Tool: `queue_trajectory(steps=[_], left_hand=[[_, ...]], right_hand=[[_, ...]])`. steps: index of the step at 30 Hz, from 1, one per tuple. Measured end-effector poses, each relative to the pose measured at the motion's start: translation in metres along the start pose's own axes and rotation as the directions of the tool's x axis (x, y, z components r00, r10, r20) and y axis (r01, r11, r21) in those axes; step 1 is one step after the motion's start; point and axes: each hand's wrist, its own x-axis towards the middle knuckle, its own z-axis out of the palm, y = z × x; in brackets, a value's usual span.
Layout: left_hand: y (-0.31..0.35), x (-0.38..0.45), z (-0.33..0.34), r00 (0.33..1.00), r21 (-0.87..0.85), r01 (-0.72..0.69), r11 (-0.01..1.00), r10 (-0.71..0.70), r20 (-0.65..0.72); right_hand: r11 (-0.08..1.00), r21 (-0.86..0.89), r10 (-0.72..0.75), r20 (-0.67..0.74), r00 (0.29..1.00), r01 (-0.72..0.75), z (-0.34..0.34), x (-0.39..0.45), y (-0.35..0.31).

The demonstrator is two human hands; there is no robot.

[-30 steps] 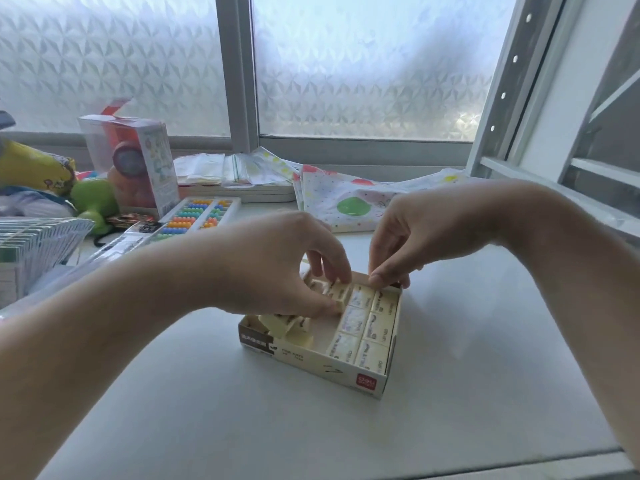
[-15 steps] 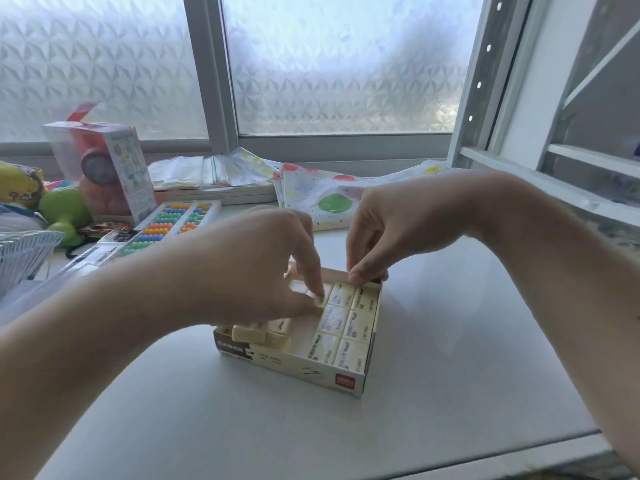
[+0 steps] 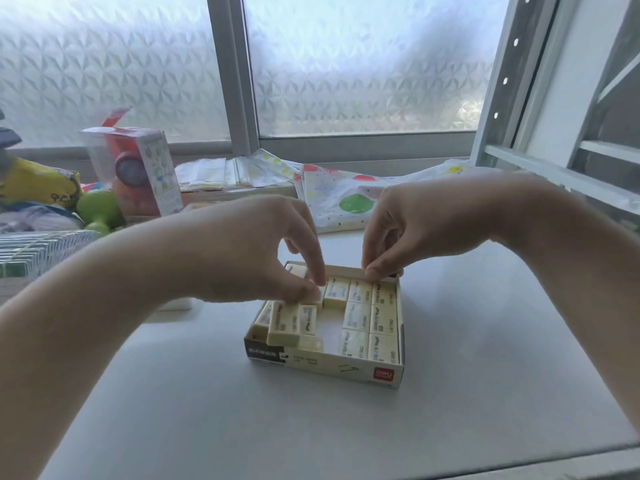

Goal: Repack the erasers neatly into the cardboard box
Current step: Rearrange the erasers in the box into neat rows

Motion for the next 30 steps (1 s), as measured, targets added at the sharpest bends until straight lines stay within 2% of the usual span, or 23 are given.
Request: queue_trajectory(steps=[9, 14, 22, 26, 30], left_hand=[[0.001, 0.009, 0.009, 1.0, -0.005, 0.011, 1.0, -0.011, -0.019], [-0.001, 0.012, 0.013, 0.997, 0.009, -0.006, 1.0, 0.007, -0.079], [-0.022, 0.0, -0.015, 1.0, -0.087, -0.007, 0.996, 0.007, 0.005], [-0.023, 0.004, -0.01, 0.997, -0.081, -0.008, 0.997, 0.015, 0.075], [-0.026, 0.008, -0.006, 0.998, -0.092, -0.008, 0.996, 0.013, 0.061]], right_hand=[[1.0, -0.005, -0.01, 0.0, 1.0, 0.01, 0.0, 0.0, -0.002], [1.0, -0.028, -0.005, -0.011, 1.0, 0.005, 0.001, -0.002, -0.004], [1.0, -0.027, 0.0, -0.01, 1.0, -0.001, 0.001, -0.003, -0.007], [1.0, -0.025, 0.002, -0.011, 1.0, -0.002, 0.001, -0.002, -0.007], [0.999, -0.035, -0.018, -0.078, 0.997, 0.015, 0.004, -0.001, -0.009]])
